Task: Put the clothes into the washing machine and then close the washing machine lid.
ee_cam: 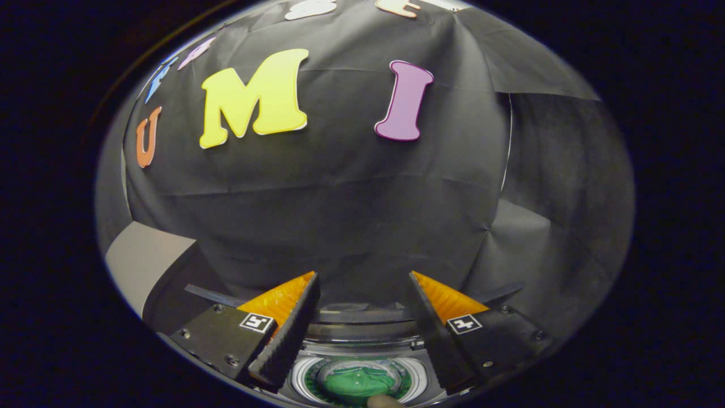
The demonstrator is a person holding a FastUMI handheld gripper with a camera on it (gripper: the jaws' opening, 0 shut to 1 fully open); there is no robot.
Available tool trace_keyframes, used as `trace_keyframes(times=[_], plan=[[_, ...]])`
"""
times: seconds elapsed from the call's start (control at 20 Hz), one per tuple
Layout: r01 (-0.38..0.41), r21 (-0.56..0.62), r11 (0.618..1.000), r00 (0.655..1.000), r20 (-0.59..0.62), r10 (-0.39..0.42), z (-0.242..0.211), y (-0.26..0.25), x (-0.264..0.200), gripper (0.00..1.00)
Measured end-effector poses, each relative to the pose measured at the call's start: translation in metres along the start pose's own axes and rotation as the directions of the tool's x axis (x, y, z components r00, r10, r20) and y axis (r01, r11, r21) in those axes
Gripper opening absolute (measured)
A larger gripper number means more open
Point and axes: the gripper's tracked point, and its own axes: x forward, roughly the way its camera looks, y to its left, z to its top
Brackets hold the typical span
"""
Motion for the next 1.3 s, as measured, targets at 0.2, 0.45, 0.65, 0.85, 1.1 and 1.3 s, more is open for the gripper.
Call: trace_keyframes(times=[0.2, 0.45, 0.65, 0.85, 1.1, 1.3], plan=[[0.003, -0.002, 1.000, 1.000, 0.003, -0.003, 0.0008, -0.0009, 0.0054, 0.97], [0.007, -0.006, 1.000, 1.000, -0.003, -0.007, 0.0011, -0.0003, 0.0045, 0.96], [0.011, -0.009, 1.000, 1.000, -0.004, -0.011, 0.0007, -0.0004, 0.0046, 0.97], [0.006, -0.009, 1.000, 1.000, -0.015, -0.006, 0.0002, 0.0009, 0.0044, 0.97], [0.002, -0.019, 1.000, 0.998, -0.060, -0.004, -0.0016, -0.0003, 0.0076, 0.96], [0.006, -0.039, 0.999, 0.991, -0.134, -0.011, -0.0059, 0.0013, 0.0105, 0.97]])
